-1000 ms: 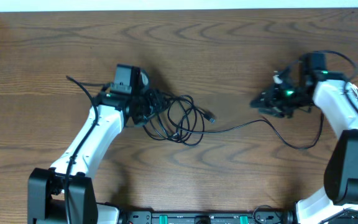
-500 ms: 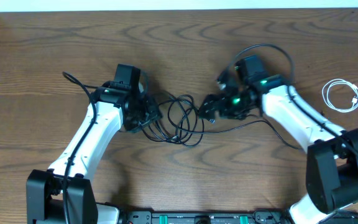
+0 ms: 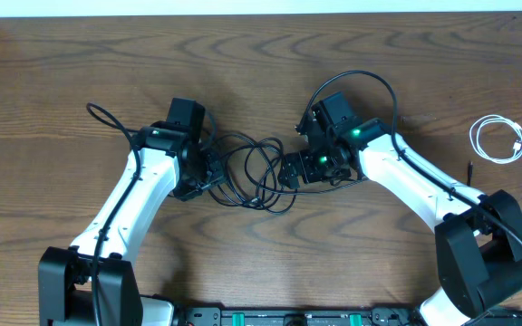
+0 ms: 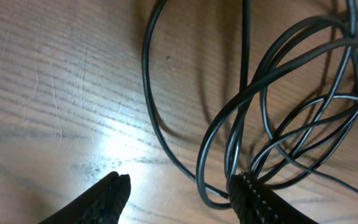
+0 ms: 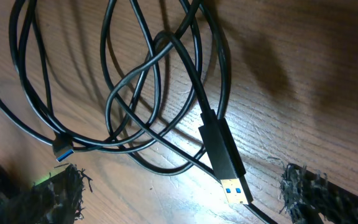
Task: Untangle cables
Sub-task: 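Grasp a black cable strand with the right gripper beside the left gripper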
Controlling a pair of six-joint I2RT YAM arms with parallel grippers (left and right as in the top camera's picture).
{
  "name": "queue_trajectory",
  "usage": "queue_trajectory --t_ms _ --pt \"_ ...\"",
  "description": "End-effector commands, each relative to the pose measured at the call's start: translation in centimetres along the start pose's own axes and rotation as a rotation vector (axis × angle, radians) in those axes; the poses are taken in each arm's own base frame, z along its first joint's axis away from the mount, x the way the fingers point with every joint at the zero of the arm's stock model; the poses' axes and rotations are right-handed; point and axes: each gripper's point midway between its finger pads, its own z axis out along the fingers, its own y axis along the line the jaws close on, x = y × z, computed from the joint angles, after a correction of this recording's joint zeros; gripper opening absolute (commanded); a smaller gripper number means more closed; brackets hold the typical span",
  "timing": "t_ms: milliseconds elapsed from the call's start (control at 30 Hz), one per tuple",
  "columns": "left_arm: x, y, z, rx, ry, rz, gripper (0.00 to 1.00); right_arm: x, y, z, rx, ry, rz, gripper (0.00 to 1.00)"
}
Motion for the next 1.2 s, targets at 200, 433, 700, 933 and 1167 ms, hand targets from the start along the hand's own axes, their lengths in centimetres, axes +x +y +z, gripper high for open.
queue_trajectory --t_ms 200,433,700,933,1167 --pt "-0.1 0.5 0.2 -0.019 -0.007 -0.016 0.57 0.2 -0.2 0.2 0.02 0.002 -0.011 0.99" --pt "0.2 0.7 0.2 -0.028 0.005 -0.018 0.57 0.2 -0.2 0.2 0.02 0.002 -0.011 0.99" --pt "0.3 0.6 0.2 -0.025 0.008 -0.018 0.58 0.2 -0.2 0.2 0.02 0.002 -0.011 0.99" --pt "0.5 0.6 0.2 -0.023 0.019 -0.018 0.58 0.2 -0.2 0.2 0.02 0.002 -0.011 0.99" --pt "1.2 -0.6 0.2 0.045 0.059 0.027 0.37 0.2 -0.2 0.2 0.02 0.002 -0.011 0.99"
